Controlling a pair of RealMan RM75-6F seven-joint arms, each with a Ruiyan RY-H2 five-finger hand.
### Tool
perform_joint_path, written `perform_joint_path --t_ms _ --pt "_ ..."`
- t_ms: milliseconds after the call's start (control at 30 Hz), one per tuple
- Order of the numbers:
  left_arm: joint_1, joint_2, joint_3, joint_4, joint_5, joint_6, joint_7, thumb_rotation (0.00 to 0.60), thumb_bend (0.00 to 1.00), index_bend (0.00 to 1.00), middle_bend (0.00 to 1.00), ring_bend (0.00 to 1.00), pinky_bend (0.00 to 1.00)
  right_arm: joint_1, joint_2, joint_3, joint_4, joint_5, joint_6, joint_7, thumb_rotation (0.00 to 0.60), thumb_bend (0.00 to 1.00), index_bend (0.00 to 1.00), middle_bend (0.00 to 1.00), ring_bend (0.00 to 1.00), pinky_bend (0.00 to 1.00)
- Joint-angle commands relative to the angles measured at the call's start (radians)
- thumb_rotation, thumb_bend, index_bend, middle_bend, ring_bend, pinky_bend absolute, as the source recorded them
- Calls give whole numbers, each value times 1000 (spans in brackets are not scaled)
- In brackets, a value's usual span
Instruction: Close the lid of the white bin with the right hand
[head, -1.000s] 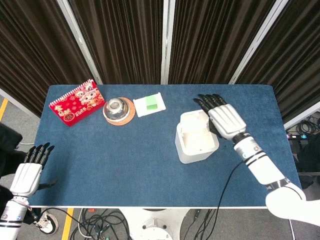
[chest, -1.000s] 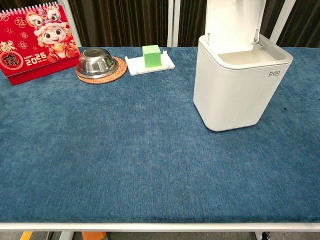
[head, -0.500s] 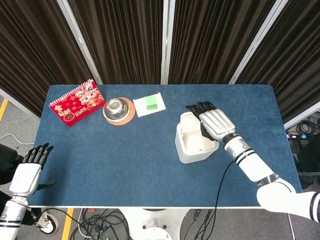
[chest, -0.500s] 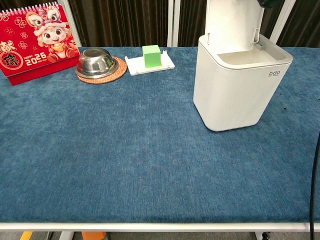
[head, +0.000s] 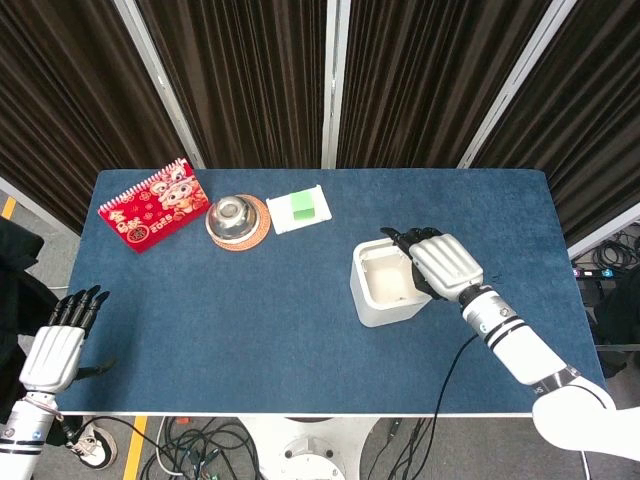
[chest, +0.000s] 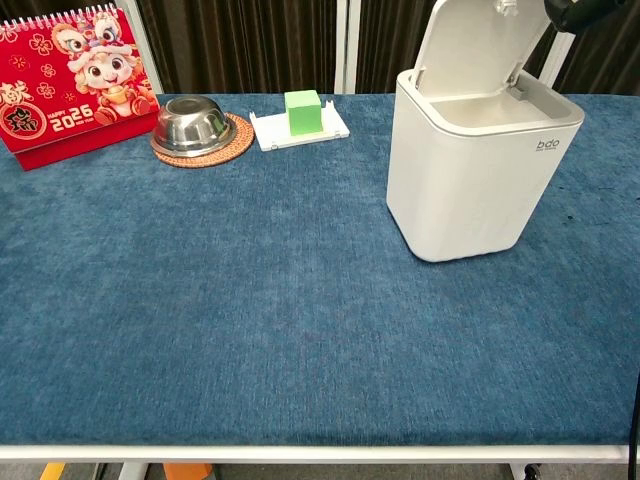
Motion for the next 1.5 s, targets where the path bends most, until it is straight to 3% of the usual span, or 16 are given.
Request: perform_joint_path --t_ms 33,467,1100,1200,1367,1500 --pt "-2 10 -4 -11 6 8 5 600 0 26 0 0 94 -31 13 -23 -26 -53 10 21 600 1000 0 244 163 198" --pt "-6 13 0 -27 6 -2 23 600 0 27 0 0 95 -138 38 -88 -66 -262 63 86 600 1000 0 246 163 198" --pt "-3 7 1 -18 -1 -2 16 600 0 26 0 0 95 -133 -14 -116 -15 -262 33 82 600 1000 0 245 164 203" --pt "-3 6 1 -17 -1 -1 15 600 0 26 0 0 95 -152 10 -98 -34 -286 85 95 600 1000 0 243 163 203" --pt "2 6 2 -18 1 6 14 600 0 26 0 0 95 -260 73 -66 -59 -420 278 219 600 1000 0 221 163 205" --pt "5 6 2 -21 2 13 17 600 0 27 0 0 94 -395 97 -108 -9 -555 462 282 600 1000 0 196 163 200"
